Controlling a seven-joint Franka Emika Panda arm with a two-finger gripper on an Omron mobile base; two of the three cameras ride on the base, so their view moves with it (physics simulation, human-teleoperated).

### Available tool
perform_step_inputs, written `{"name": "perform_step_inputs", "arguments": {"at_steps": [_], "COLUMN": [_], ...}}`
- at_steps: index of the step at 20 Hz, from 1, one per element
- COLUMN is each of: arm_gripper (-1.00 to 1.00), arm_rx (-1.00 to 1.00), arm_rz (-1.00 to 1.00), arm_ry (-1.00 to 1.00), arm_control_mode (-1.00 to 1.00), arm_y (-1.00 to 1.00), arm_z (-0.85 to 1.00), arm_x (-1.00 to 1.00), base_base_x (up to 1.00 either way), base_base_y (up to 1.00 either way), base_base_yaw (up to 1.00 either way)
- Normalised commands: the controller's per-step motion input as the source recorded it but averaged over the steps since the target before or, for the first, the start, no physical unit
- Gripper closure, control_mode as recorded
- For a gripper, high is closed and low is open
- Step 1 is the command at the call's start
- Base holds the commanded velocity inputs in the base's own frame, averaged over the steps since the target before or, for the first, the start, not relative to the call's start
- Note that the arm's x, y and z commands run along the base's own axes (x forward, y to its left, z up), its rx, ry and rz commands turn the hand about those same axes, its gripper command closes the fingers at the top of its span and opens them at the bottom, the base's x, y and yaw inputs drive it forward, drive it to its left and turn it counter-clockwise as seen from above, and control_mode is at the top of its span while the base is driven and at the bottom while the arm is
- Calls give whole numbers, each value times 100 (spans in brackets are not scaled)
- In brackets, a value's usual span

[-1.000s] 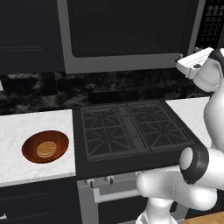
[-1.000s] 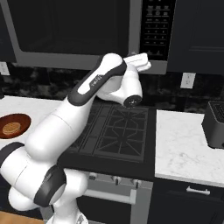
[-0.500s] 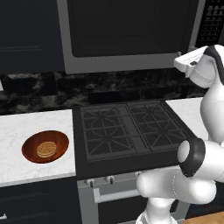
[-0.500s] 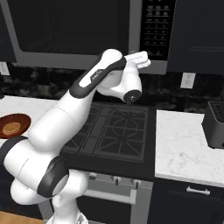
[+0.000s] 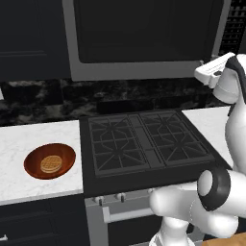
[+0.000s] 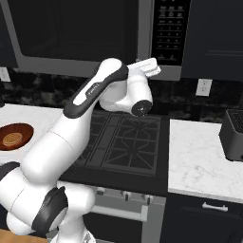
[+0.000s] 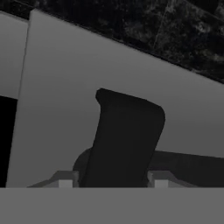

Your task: Open the microwave, place the bowl with waffle inside the microwave, then close the microwave door and turn it on.

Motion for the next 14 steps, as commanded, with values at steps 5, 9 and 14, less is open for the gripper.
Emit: {"name": "perform_step_inputs", "arguments": {"at_steps": [5, 9, 14], "arm_gripper": [100, 100, -100], "arm_rx": [-31, -32, -13], "arm_rz": [13, 14, 1], "arm_ry": [-4, 0, 0], "arm_control_mode": [-100, -100, -100], "arm_y": [14, 31, 32], "arm_z": [-6, -25, -37], "arm_x": [-100, -100, -100], "base_base_x": [0, 0, 0], "base_base_y": [0, 0, 0], "base_base_yaw": [0, 0, 0]}}
